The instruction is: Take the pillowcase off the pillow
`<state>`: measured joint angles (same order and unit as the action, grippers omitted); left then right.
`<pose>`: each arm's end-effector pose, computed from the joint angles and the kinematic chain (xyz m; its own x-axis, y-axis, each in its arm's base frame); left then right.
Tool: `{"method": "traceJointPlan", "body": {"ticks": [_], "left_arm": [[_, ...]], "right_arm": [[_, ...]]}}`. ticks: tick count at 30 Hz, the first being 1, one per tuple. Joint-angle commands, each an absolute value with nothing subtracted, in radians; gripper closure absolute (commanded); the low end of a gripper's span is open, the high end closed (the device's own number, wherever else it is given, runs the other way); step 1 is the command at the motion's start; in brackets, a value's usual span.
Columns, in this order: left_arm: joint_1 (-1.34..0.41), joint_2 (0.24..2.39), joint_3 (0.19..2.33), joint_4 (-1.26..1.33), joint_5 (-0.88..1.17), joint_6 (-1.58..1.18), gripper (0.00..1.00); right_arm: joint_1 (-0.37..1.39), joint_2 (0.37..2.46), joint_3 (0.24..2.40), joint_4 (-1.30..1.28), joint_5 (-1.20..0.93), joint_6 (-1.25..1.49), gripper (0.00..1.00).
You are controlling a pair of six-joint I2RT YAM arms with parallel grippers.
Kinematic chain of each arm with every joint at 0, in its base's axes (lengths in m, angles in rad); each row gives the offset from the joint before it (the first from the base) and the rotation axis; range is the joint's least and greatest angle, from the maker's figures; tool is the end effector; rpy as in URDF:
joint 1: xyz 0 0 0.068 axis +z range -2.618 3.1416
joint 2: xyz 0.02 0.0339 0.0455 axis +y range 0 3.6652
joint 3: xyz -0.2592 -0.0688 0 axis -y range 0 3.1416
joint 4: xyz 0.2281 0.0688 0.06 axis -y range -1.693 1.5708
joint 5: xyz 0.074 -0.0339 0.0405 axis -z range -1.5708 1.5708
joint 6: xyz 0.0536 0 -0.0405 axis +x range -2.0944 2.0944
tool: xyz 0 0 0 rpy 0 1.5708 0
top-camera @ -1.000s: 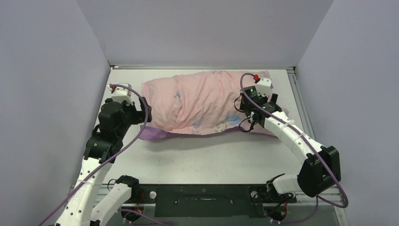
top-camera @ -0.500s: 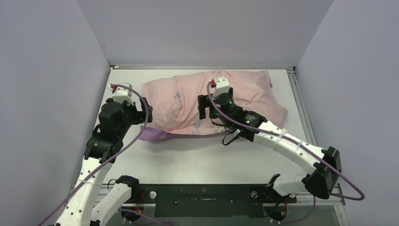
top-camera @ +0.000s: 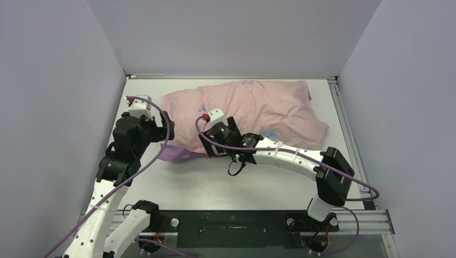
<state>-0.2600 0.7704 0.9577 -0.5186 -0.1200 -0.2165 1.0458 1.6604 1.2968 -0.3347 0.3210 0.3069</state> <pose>0.1633 -0.0368 0.3541 -0.3383 -0.1307 -0.9319 0.0749 0.9834 -0.1651 0.2018 0.3146 0.2663 -0.5187 -0.3235 -0.7914 -0.5699 0.8208 0.0380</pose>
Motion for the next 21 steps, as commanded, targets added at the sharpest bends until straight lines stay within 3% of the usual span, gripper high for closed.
{"method": "traceJointPlan", "body": {"ticks": [1, 9, 14, 21], "left_arm": [[-0.258, 0.756, 0.959, -0.451, -0.101, -0.211, 0.04], [-0.256, 0.764, 0.957, -0.449, -0.073, -0.221, 0.04], [-0.259, 0.770, 0.950, -0.439, -0.050, -0.226, 0.04], [-0.258, 0.823, 0.946, -0.414, -0.013, -0.222, 0.04]], "right_arm": [[1.038, 1.625, 1.220, -0.422, 0.397, 0.359, 0.10], [0.953, 1.480, 1.065, -0.574, 0.522, 0.456, 0.10], [0.796, 1.373, 0.994, -0.593, 0.481, 0.495, 0.10], [0.776, 1.227, 0.986, -0.510, 0.371, 0.523, 0.10]]}}
